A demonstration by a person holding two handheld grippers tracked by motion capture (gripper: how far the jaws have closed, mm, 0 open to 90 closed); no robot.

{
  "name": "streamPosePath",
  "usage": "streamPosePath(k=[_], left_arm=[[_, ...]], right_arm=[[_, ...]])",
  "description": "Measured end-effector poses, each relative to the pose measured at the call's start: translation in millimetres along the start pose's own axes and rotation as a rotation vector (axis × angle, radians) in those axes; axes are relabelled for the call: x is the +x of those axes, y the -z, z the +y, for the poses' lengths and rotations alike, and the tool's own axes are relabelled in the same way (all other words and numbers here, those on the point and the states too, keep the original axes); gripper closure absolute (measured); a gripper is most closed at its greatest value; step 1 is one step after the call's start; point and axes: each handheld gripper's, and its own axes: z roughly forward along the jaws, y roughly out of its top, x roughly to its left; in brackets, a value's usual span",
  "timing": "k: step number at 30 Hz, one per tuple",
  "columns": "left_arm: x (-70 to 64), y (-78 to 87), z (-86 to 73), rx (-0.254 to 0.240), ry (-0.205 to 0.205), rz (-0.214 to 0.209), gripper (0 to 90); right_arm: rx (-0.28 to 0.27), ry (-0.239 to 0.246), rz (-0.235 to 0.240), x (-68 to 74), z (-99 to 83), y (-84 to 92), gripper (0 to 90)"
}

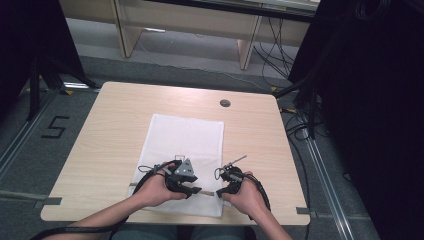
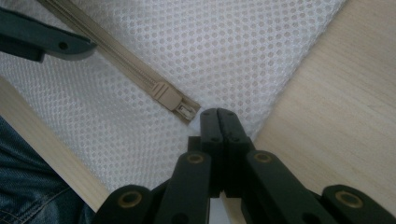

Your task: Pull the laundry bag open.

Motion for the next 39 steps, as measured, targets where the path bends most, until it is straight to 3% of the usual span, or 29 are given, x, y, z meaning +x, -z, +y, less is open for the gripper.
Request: streamPosePath(k=[1,2,3,4,5,8,9,10,11,13,16,18,30,39], left_arm=[[0.4,0.0,0.5,0.018,-0.004,-0.005,56.4],[-2.6,-3.5,0.7,-0.021,0.039,-0.002,56.4],[-2.6,-3.5,0.7,-0.021,0.039,-0.002,56.4],[-1.7,-3.7,1.5,-0.007,0.024,0.0,56.4],[0.7,-2.9,2.3,0.025,-0.017,-0.007,56.5],[-2.8,-8.0,3.6,-0.002,-0.001,-0.006,57.6],[-1.8,-7.0,4.4,0.029,-0.033,-0.014,57.6],[-4.6,-9.6,4.2,0.001,-0.002,-0.015,58.6],[-4.3,-8.9,5.2,0.022,-0.03,-0.018,59.1],[-6.3,-10.6,5.5,0.002,-0.01,-0.017,60.3],[-6.6,-10.9,7.3,0.015,-0.039,-0.024,61.5],[-9.9,-13.2,8.5,-0.003,-0.034,-0.037,63.6],[-14.6,-26.7,10.4,0.025,-0.077,-0.073,71.5],[-16.3,-36.0,5.9,0.008,-0.072,-0.083,71.3]], right_arm=[[-0.002,0.001,-0.003,0.6,-0.1,0.1,90.0],[0.002,-0.009,-0.009,1.9,-0.4,0.3,90.0],[0.009,-0.012,-0.014,2.5,-0.3,0.4,90.0],[0.009,-0.012,-0.014,2.5,-0.3,0.4,90.0],[0.008,0.0,-0.015,2.4,-0.1,0.1,90.0],[0.001,0.042,-0.026,2.4,0.2,-0.7,90.0],[0.002,0.041,-0.026,2.4,0.4,-0.7,90.0],[0.004,0.042,-0.027,2.6,0.6,-0.7,90.0],[0.004,0.041,-0.027,2.7,0.6,-0.7,90.0],[0.008,0.032,-0.023,3.5,0.9,-0.1,90.0],[0.01,0.031,-0.026,4.0,1.1,0.0,90.0],[0.011,0.028,-0.028,4.3,1.2,-0.1,90.0],[0.006,0.023,-0.016,2.5,1.2,-0.3,90.0],[0.011,0.016,-0.019,3.0,1.8,-0.3,90.0]])
